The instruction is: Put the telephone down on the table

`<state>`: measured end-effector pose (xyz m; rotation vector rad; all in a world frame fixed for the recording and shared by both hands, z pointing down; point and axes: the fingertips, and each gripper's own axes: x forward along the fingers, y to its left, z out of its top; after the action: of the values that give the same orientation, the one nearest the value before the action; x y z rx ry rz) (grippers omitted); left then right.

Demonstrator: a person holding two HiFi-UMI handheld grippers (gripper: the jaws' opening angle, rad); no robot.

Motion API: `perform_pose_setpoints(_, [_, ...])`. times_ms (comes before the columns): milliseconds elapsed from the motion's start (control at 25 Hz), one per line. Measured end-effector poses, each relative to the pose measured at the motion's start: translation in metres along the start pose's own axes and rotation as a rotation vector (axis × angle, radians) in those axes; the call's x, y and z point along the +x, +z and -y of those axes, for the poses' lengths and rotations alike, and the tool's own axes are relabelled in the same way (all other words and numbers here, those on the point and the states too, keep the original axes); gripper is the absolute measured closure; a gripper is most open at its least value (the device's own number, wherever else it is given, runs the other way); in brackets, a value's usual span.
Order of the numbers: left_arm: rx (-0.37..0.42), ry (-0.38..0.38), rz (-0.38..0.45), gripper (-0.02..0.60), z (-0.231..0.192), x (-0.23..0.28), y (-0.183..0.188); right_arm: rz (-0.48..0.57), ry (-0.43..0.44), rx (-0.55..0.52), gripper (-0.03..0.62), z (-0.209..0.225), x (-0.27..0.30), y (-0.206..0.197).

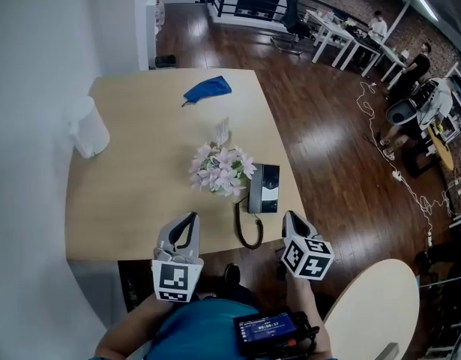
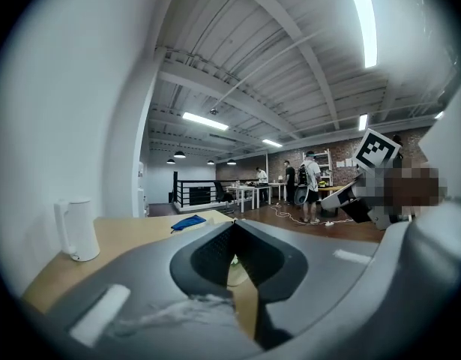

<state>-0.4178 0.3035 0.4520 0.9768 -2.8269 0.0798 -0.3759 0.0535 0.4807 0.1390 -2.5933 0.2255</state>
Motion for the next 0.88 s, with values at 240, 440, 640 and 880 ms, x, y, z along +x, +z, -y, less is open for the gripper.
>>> perform_pose_setpoints(240, [0.013,-0.086,0.031,0.569,0.04,-0.011,0.015,0.054,-0.041,-0.037,0.602,0.0,-0.048,-0.001])
perform_pose_setpoints(440, [0.029,-0.159,0.055,0.569,0.088,-0.018,0.029,0.094,-0.051,-0.038,0.602,0.014,-0.087,-0.008])
perform_pose_setpoints(640, [0.032,-0.209,0.064,0.569,0.139,-0.027,0.034,0.121,-0.039,-0.046,0.602,0.028,-0.121,-0.024])
perform_pose_setpoints(880, [0.046,-0.225,0.015,0.569,0.189,-0.051,0.011,0.108,-0.01,-0.036,0.602,0.042,-0.152,-0.066])
